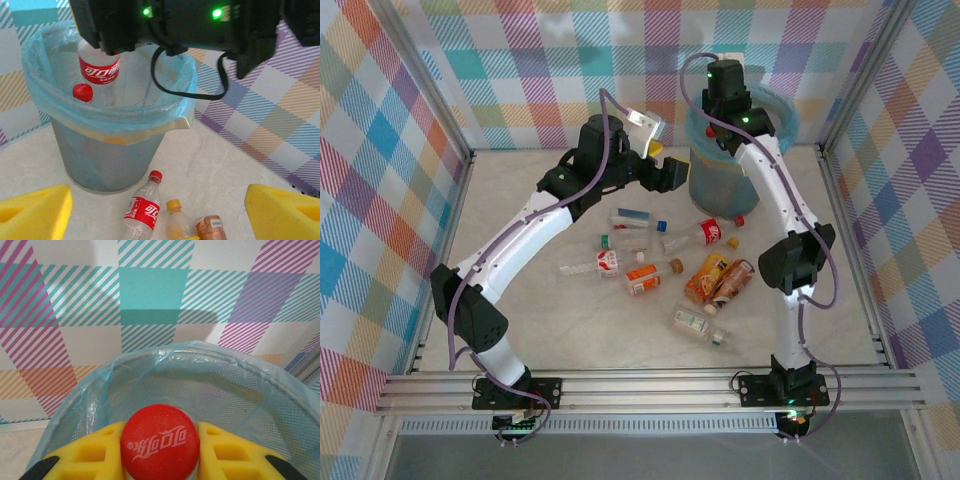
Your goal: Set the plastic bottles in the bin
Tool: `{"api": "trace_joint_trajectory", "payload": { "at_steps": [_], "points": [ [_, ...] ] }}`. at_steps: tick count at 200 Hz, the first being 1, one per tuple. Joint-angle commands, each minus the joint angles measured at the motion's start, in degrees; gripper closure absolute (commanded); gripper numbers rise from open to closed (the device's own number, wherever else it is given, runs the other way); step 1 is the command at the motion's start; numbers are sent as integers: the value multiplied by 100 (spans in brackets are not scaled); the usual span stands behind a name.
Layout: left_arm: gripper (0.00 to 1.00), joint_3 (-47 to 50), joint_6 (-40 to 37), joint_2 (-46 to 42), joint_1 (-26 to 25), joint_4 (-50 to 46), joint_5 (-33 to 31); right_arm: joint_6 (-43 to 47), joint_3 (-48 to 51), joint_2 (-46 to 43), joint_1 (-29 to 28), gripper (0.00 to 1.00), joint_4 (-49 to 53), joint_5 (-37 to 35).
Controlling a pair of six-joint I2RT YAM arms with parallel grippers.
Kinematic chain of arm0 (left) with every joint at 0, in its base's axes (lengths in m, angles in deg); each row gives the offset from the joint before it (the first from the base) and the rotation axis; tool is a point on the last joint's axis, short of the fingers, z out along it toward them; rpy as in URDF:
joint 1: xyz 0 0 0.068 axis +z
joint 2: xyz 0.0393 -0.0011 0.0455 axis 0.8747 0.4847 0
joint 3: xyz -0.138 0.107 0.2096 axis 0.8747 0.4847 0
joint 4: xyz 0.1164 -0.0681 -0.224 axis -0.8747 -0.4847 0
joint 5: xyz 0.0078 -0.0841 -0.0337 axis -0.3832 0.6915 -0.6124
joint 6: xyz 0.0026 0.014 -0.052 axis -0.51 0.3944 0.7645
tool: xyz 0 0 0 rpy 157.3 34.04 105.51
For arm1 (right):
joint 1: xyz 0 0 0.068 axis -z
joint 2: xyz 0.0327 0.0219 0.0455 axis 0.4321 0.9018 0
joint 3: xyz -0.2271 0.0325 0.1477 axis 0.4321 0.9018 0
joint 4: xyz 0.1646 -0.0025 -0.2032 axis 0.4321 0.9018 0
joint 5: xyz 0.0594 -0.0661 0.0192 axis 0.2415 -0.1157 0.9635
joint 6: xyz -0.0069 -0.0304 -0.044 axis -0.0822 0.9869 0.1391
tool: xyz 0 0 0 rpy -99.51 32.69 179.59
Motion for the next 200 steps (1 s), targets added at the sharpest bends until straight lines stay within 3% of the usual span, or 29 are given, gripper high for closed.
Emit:
{"api": "trace_joint_trajectory", "payload": {
  "at_steps": [1, 31, 115, 158, 200],
  "points": [
    [11, 154, -109, -301, -53, 290, -23, -68, -272, 330, 15, 83, -370, -68],
    [11, 274, -179, -370, -53, 315, -22, -388, -593, 727, 184, 81, -71, 313],
    [11, 415, -162, -312, -45, 411, 31, -1266, -211, 905, 694, 73, 342, 1493],
    [11, 452, -110, -276, -45, 430, -4, -1429, -107, 980, 880, 62, 418, 1863],
    [11, 408, -76, -249, -45, 405, -31, -1464, -112, 915, 931, 45, 473, 2048]
  ]
}}
